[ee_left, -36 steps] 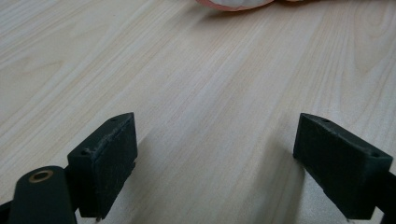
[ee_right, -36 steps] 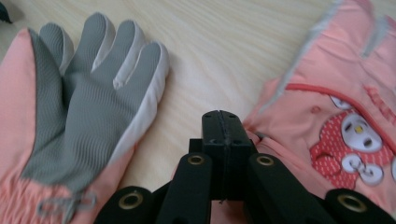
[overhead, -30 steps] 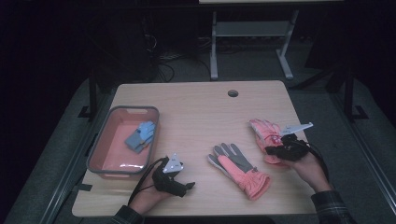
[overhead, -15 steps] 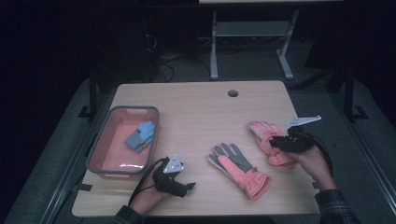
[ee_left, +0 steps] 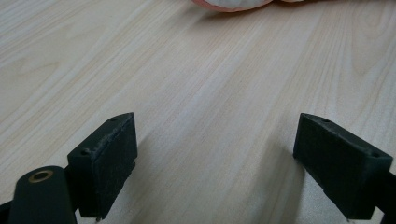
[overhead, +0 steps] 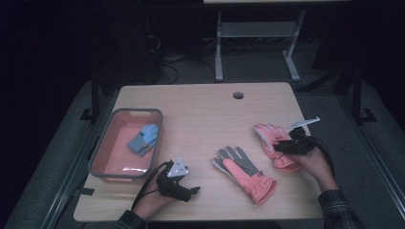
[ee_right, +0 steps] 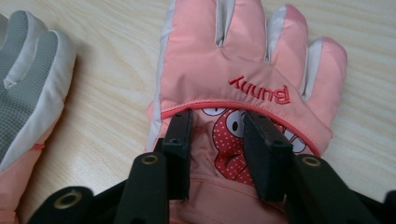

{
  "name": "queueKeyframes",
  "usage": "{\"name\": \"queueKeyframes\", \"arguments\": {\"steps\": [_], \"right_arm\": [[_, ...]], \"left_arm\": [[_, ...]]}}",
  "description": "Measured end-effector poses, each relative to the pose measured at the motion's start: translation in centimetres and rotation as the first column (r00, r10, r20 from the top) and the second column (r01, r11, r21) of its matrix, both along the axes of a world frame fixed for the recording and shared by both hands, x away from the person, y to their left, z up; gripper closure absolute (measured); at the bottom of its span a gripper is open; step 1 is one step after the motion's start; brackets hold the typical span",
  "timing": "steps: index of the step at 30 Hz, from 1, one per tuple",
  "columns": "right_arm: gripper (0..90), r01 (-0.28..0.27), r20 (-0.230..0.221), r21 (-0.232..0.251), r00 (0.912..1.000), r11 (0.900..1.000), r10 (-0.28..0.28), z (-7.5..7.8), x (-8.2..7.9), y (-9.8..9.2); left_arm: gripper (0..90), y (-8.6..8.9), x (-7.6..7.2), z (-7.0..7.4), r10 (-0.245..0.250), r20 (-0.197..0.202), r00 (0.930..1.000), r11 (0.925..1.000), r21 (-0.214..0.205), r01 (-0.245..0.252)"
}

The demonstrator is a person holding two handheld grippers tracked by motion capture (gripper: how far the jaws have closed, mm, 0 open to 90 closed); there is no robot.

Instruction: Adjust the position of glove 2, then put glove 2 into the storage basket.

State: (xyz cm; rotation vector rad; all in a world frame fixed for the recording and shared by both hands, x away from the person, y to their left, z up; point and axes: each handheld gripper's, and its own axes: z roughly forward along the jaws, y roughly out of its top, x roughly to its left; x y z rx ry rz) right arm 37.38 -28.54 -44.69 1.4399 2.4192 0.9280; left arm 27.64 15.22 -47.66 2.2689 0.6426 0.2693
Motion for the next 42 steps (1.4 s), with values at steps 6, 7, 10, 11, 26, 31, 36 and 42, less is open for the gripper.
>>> {"name": "queueKeyframes", "arguments": {"steps": [6,7,10,11,26,31,36,42], "right_arm": [[77.2,-0.005,-0.024,-0.002,0.9997,1.0000,0.005,-0.3,0.3,0.0],[80.5,-0.005,-0.024,0.001,0.9997,1.0000,0.005,-0.3,0.3,-0.1],[87.0,-0.019,-0.016,0.020,0.9997,0.9996,0.020,-0.3,0.3,-0.5],[87.8,-0.025,-0.010,0.028,0.9996,0.9993,0.025,-0.3,0.3,-0.6],[89.5,-0.081,0.041,0.119,0.9962,0.9896,0.077,1.9,-0.2,-1.4],[89.5,-0.090,0.049,0.140,0.9953,0.9861,0.084,2.9,-0.5,-1.4],[89.3,-0.122,0.081,0.162,0.9906,0.9792,0.110,4.4,-1.1,-1.0],[89.3,-0.168,0.096,0.167,0.9835,0.9715,0.154,5.5,-1.7,0.1]], "left_arm": [[12.7,0.0,0.0,0.0,-0.001,-0.001,1.0000,1.0000,0.000,0.001],[12.7,0.0,0.0,0.0,-0.001,-0.001,1.0000,1.0000,0.000,0.001],[12.8,0.0,0.0,0.0,-0.001,-0.001,1.0000,1.0000,0.001,0.001],[12.7,0.0,0.0,0.0,-0.001,-0.001,1.0000,1.0000,0.001,0.001],[12.7,-0.1,0.0,0.0,-0.004,0.001,1.0000,1.0000,0.001,0.004],[12.8,-0.1,0.0,0.0,-0.004,0.001,1.0000,1.0000,0.001,0.004],[12.8,-0.1,0.0,0.0,-0.004,0.001,1.0000,1.0000,0.001,0.004],[12.7,-0.1,0.0,0.0,-0.004,0.001,1.0000,1.0000,0.001,0.004]]}}
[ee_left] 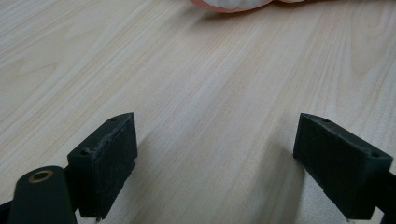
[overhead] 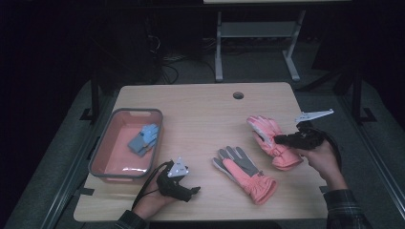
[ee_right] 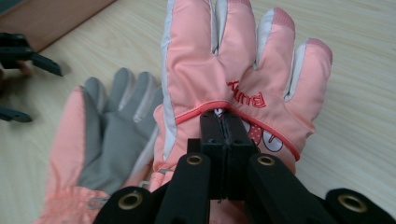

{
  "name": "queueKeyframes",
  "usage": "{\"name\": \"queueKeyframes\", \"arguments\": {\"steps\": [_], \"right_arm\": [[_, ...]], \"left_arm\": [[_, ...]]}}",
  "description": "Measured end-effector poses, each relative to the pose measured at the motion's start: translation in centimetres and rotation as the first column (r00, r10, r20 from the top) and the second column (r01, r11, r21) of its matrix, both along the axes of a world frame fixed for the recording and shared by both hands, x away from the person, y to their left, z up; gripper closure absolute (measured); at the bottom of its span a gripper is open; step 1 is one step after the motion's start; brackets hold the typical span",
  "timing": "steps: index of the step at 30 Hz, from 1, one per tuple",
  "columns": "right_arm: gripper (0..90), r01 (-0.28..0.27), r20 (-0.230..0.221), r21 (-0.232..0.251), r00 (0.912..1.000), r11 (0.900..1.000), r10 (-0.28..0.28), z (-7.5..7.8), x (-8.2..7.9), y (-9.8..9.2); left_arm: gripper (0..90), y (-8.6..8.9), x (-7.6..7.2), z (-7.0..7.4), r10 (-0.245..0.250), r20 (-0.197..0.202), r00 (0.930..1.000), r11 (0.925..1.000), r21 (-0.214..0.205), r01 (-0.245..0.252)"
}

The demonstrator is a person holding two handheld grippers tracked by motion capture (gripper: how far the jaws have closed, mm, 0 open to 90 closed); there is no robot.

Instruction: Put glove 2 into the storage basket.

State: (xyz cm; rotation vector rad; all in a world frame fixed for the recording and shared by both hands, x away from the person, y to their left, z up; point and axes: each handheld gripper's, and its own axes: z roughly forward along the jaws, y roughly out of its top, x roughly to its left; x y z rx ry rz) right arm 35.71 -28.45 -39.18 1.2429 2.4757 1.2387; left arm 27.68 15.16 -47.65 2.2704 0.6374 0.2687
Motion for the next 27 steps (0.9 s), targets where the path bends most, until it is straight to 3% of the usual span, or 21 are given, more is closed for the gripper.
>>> {"name": "queueKeyframes", "arguments": {"steps": [13,27], "right_arm": [[89.1,-0.081,0.016,0.022,0.9966,0.9964,0.081,1.8,-1.6,2.8],[89.0,-0.198,0.008,0.016,0.9802,0.9801,0.198,2.4,-4.1,7.1]], "left_arm": [[12.8,0.0,0.0,0.0,-0.001,0.004,1.0000,1.0000,0.000,0.001],[12.8,0.0,0.0,0.0,0.001,0.002,1.0000,1.0000,-0.001,-0.001]]}}
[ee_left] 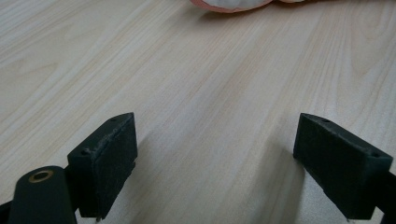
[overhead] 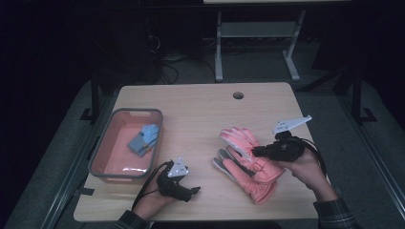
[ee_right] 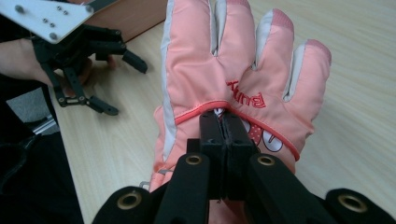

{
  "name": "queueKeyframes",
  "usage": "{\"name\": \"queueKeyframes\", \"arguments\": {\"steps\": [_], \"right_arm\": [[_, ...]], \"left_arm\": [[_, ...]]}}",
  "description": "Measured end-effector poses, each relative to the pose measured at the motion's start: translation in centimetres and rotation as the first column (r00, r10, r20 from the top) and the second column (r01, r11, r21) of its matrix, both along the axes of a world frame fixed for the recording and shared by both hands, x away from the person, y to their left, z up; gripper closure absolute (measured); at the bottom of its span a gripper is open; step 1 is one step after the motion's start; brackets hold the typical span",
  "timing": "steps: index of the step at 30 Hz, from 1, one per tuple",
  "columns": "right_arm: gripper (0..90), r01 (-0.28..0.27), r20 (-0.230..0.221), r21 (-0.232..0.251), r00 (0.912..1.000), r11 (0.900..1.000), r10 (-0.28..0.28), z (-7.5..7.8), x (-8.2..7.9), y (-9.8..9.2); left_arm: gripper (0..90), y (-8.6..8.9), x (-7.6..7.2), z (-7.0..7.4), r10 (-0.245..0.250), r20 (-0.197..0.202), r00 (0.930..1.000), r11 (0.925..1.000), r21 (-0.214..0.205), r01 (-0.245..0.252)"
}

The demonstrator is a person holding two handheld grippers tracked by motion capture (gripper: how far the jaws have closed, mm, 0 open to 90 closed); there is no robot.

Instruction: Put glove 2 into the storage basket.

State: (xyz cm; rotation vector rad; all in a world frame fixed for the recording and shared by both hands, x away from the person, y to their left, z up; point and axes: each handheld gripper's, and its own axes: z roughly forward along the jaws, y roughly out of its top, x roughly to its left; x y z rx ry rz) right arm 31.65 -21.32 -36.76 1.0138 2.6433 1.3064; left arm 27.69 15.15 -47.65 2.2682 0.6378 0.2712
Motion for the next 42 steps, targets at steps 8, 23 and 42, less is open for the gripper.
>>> {"name": "queueKeyframes", "arguments": {"steps": [8,23,42], "right_arm": [[89.0,-0.031,-0.005,-0.025,0.9995,0.9992,0.031,-0.3,-1.0,1.1],[88.8,-0.059,-0.065,-0.135,0.9966,0.9891,0.050,-3.5,-0.7,3.5],[55.8,-0.033,0.016,-0.073,0.9993,0.9968,0.035,-1.8,-1.2,2.9]], "left_arm": [[12.8,0.0,0.0,0.0,0.002,-0.002,1.0000,1.0000,0.000,-0.002],[12.8,0.0,0.0,0.0,0.003,-0.002,1.0000,1.0000,-0.001,-0.003],[14.5,-0.4,0.0,0.4,0.015,-0.019,0.9997,0.9996,0.022,-0.015]]}}
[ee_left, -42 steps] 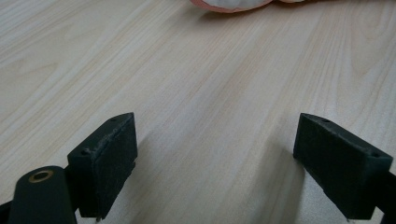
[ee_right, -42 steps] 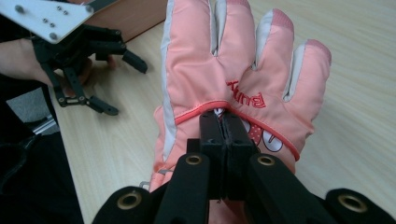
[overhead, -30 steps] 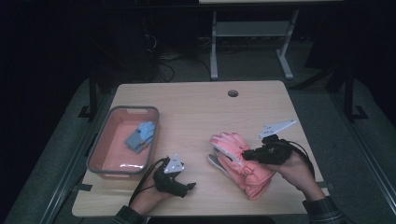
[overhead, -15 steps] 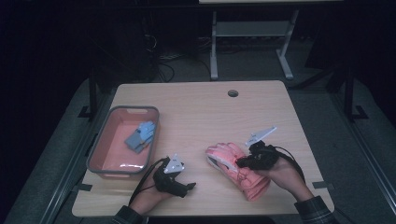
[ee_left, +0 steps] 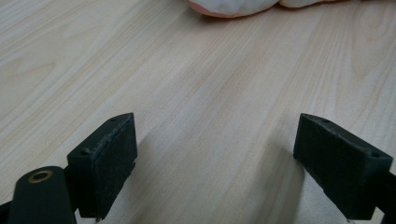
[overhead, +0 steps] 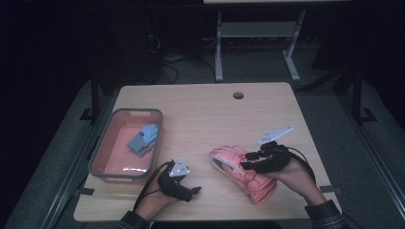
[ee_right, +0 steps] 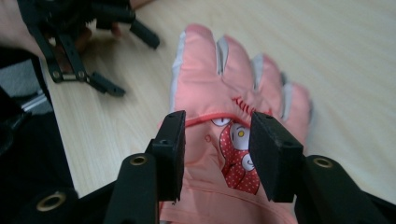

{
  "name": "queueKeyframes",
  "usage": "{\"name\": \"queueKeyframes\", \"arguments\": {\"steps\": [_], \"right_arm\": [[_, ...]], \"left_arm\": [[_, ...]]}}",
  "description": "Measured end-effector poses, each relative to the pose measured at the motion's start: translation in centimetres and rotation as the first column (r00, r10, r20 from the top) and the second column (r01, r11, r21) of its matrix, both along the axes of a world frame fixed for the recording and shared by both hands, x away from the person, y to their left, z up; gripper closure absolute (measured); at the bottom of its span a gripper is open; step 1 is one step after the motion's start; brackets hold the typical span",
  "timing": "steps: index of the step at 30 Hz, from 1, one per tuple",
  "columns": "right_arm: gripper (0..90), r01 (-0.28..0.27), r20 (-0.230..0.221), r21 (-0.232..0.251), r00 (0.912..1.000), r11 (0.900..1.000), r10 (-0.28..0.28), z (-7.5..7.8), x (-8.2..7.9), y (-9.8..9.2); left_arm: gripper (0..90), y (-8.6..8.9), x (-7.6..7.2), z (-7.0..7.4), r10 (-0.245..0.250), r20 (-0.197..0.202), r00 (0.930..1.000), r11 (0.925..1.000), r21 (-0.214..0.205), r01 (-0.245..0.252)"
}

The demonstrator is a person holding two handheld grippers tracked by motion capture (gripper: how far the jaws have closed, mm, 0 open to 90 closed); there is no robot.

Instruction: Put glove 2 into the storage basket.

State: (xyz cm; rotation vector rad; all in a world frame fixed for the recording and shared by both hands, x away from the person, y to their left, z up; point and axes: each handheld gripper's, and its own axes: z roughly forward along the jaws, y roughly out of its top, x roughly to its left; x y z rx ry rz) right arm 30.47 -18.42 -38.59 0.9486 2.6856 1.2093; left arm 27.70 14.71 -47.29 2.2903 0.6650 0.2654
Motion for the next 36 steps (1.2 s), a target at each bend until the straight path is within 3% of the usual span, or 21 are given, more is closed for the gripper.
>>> {"name": "queueKeyframes", "arguments": {"steps": [4,7,9,13,16,21,27,32,36], "right_arm": [[64.2,0.059,0.036,0.036,0.9975,0.9976,-0.060,0.8,0.0,-1.8],[77.0,0.095,0.041,0.046,0.9945,0.9944,-0.097,0.8,0.1,-3.4],[83.9,0.123,0.041,0.049,0.9913,0.9912,-0.125,0.7,0.0,-4.5],[89.7,0.150,0.044,0.026,0.9876,0.9883,-0.151,-0.3,-0.2,-6.4],[90.0,0.166,0.037,-0.018,0.9856,0.9860,-0.165,-1.3,-0.5,-7.4],[89.9,0.149,0.003,-0.065,0.9889,0.9868,-0.149,-3.3,-1.0,-8.2],[89.8,0.105,-0.033,-0.114,0.9935,0.9879,-0.109,-5.9,-1.1,-7.8],[89.9,0.068,-0.066,-0.105,0.9949,0.9921,-0.076,-6.7,-0.8,-7.1],[89.8,0.059,-0.076,-0.080,0.9949,0.9950,-0.065,-6.7,-0.9,-7.1]], "left_arm": [[31.6,-0.1,-0.1,0.8,0.013,-0.021,0.9997,0.9990,-0.042,-0.013],[53.4,-0.4,0.0,1.7,0.015,-0.022,0.9996,0.9964,-0.084,-0.017],[67.5,-0.7,0.2,2.1,0.000,-0.045,0.9990,0.9947,-0.103,-0.005],[89.3,-1.8,0.4,2.3,-0.031,-0.070,0.9971,0.9943,-0.104,0.024],[89.5,-3.0,0.2,2.3,-0.067,-0.067,0.9955,0.9941,-0.089,0.061],[89.4,-5.8,-0.2,2.2,-0.122,-0.072,0.9899,0.9879,-0.105,0.115],[89.4,-10.0,-0.6,1.5,-0.204,-0.084,0.9753,0.9752,-0.105,0.195],[89.4,-11.8,-0.2,0.7,-0.203,-0.081,0.9759,0.9763,-0.093,0.195],[89.4,-11.8,0.4,0.7,-0.190,-0.077,0.9788,0.9790,-0.089,0.183]]}}
